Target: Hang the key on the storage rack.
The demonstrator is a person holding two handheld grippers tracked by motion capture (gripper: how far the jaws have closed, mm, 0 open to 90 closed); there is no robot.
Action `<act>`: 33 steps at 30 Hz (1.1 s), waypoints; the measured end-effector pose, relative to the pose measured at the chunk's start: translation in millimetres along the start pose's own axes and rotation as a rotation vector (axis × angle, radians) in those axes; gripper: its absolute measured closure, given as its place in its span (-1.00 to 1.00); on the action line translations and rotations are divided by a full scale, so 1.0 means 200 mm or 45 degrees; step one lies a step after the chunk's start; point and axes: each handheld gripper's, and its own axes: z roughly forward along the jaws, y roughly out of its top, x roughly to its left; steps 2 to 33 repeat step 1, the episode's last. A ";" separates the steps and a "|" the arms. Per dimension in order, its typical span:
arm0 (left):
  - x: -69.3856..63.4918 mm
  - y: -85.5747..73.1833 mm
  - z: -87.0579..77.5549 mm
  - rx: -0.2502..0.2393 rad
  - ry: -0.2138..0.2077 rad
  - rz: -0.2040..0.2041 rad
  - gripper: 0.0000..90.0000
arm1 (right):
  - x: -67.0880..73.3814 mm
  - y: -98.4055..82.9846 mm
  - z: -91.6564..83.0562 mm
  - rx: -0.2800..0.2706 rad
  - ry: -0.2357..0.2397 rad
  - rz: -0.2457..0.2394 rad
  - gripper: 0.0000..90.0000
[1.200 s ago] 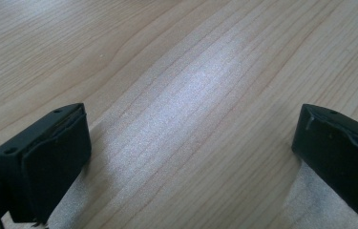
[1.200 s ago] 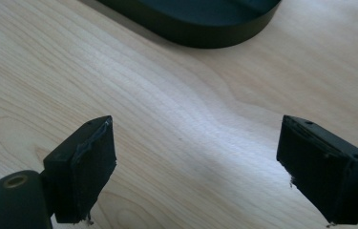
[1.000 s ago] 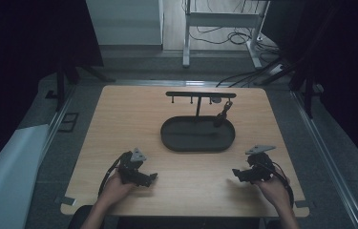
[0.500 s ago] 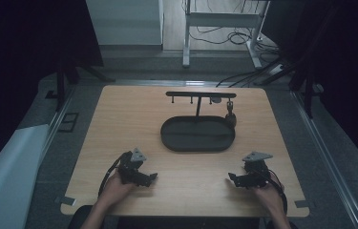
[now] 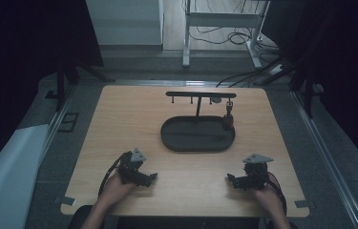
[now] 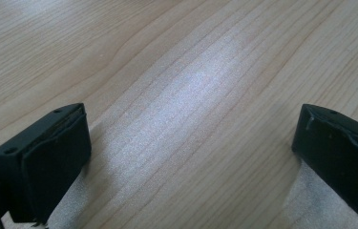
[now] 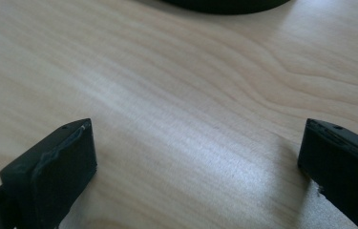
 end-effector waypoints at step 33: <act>0.00 0.00 0.00 0.000 0.000 -0.004 -1.00 | 0.00 0.00 0.00 -0.004 -0.005 0.004 -1.00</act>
